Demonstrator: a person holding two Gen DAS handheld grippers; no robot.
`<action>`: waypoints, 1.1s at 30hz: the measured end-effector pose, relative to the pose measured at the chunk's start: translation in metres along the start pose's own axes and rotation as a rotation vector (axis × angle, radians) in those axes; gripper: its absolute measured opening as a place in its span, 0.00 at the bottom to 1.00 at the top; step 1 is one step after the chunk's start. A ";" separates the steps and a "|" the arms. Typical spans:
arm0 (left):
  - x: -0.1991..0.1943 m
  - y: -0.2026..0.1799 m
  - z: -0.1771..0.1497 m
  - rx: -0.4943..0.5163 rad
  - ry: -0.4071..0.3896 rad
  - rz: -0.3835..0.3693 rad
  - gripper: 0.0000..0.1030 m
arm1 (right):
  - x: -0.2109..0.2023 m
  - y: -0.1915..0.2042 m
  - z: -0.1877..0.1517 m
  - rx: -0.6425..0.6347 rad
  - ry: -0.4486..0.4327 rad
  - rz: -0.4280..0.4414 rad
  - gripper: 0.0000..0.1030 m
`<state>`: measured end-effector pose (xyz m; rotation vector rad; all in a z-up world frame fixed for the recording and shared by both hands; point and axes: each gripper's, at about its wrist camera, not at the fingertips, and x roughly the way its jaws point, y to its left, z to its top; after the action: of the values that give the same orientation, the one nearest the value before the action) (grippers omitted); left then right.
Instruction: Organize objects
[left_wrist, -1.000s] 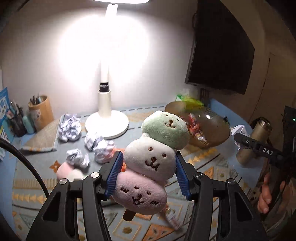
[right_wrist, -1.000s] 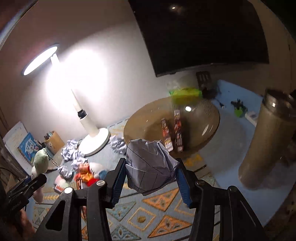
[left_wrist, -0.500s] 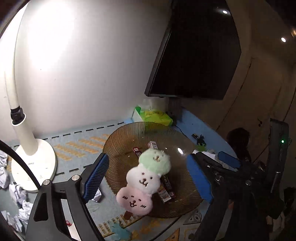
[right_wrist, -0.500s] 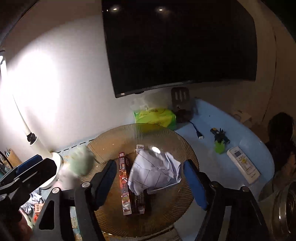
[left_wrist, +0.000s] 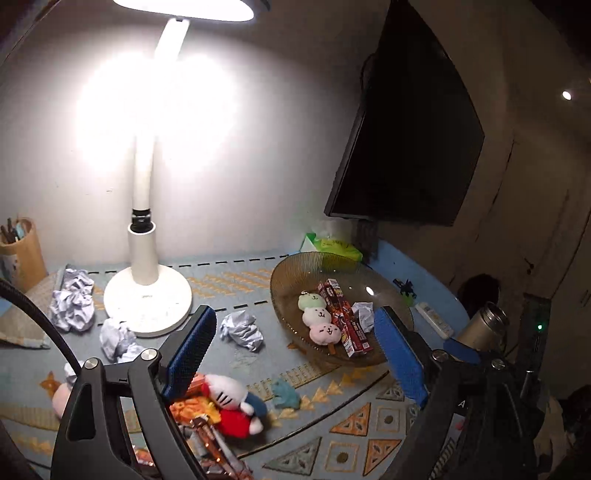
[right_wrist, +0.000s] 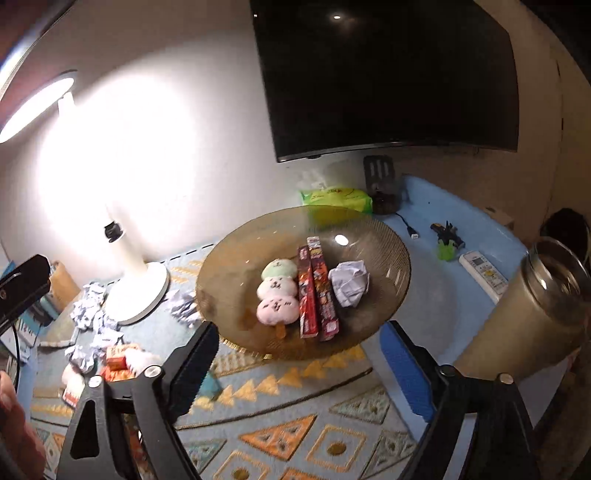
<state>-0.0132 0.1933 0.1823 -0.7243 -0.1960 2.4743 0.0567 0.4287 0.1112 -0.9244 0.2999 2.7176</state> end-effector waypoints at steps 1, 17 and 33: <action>-0.018 0.005 -0.012 -0.005 -0.021 0.015 0.97 | -0.007 0.005 -0.015 -0.007 -0.013 0.009 1.00; -0.088 0.139 -0.153 -0.199 0.031 0.525 1.00 | 0.039 0.096 -0.128 -0.349 0.054 -0.018 1.00; -0.068 0.146 -0.168 -0.220 0.098 0.489 1.00 | 0.081 0.062 -0.122 -0.163 0.285 0.081 1.00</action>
<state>0.0568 0.0318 0.0299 -1.0925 -0.2852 2.8967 0.0450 0.3506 -0.0268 -1.3784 0.1728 2.7118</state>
